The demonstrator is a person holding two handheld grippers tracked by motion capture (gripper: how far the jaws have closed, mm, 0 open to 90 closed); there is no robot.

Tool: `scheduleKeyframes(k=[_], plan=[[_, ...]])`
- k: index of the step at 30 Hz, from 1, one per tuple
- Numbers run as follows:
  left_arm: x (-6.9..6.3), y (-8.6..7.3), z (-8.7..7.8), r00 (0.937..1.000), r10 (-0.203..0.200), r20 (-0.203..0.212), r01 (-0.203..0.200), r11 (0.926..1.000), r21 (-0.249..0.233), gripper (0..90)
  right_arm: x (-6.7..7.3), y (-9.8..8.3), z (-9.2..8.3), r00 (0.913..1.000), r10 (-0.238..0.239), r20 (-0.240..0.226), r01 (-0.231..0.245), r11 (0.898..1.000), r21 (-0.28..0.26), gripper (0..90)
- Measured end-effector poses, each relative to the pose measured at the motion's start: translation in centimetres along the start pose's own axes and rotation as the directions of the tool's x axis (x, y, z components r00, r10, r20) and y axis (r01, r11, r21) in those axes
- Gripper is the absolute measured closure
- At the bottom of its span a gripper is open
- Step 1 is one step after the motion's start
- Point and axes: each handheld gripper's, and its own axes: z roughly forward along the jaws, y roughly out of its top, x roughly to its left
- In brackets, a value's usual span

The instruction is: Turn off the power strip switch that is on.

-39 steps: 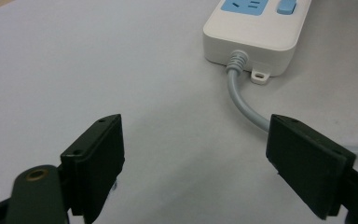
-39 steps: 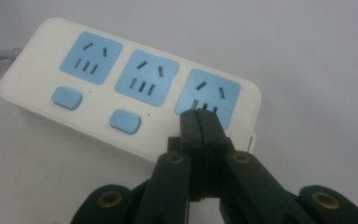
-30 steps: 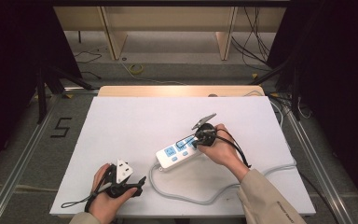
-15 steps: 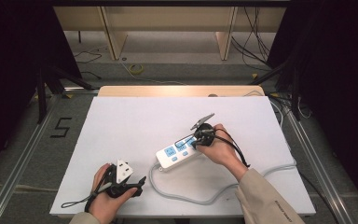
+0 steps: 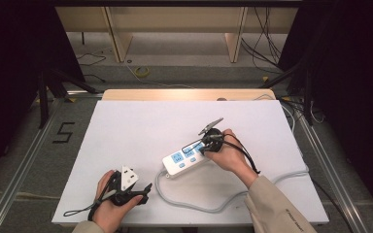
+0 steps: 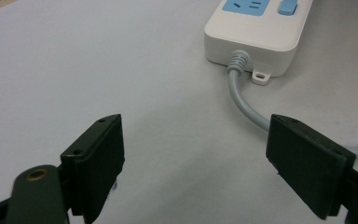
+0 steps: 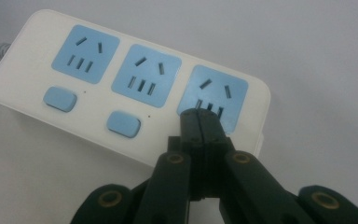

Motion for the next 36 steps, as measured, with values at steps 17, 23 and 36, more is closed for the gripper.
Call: scheduleKeyframes(k=[17,23,36], plan=[[-0.1,0.1,0.0,1.0,0.001,-0.002,-0.001,1.0,-0.006,19.2,0.5,0.2,0.3,1.0,0.007,-0.005,-0.006,1.0,0.009,90.0],[0.0,0.0,0.0,1.0,-0.002,-0.001,0.002,1.0,-0.002,19.2,0.6,0.2,0.3,1.0,0.002,0.006,-0.002,1.0,0.004,90.0],[0.0,-0.1,0.0,1.0,0.002,-0.001,-0.002,1.0,0.001,19.2,0.9,-0.2,-0.7,0.9996,-0.022,-0.017,0.021,0.997,-0.068,88.4]])
